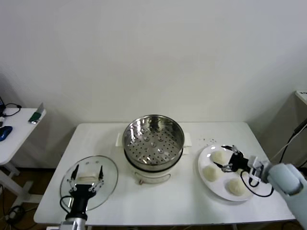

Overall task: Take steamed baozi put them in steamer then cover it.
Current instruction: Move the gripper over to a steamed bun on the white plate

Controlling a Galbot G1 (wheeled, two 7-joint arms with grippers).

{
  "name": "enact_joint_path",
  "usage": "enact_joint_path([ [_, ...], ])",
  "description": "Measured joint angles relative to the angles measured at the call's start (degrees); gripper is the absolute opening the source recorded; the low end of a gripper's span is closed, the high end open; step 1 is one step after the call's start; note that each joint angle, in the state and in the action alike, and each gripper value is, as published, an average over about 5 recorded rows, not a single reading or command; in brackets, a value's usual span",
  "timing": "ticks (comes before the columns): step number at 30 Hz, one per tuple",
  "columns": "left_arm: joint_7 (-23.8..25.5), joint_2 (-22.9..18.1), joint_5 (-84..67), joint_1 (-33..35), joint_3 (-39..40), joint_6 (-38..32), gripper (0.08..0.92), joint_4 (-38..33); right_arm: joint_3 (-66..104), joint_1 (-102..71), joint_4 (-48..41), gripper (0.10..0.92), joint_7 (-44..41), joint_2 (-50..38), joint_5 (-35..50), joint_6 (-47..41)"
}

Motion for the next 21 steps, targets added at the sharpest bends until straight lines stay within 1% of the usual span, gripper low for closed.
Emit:
enact_joint_path([
  [4, -0.1, 0.4, -0.1, -0.3, 0.0, 0.0, 0.823, 0.5, -9.7, 9.9, -4.2, 0.823, -5.6, -1.5, -2.6, 0.2],
  [9, -0.3, 0.9, -0.5, -0.5, -0.2, 0.2, 0.823, 1.0, -22.0, 21.8, -9.8, 0.823, -10.5, -1.3, -4.5, 0.5],
  [15, -0.7, 1.4, -0.8, -1.1, -0.1, 0.8, 0.823, 1.4, -36.4, 34.2, -16.5, 0.823, -13.9, 1.7, -4.8, 0.5],
  [21, -1.0, 1.6, -1.0, -1.6, -0.7, 1.2, 0.823, 1.4, -46.0, 41.9, -22.7, 0.823, -15.5, 6.2, -4.7, 0.5],
])
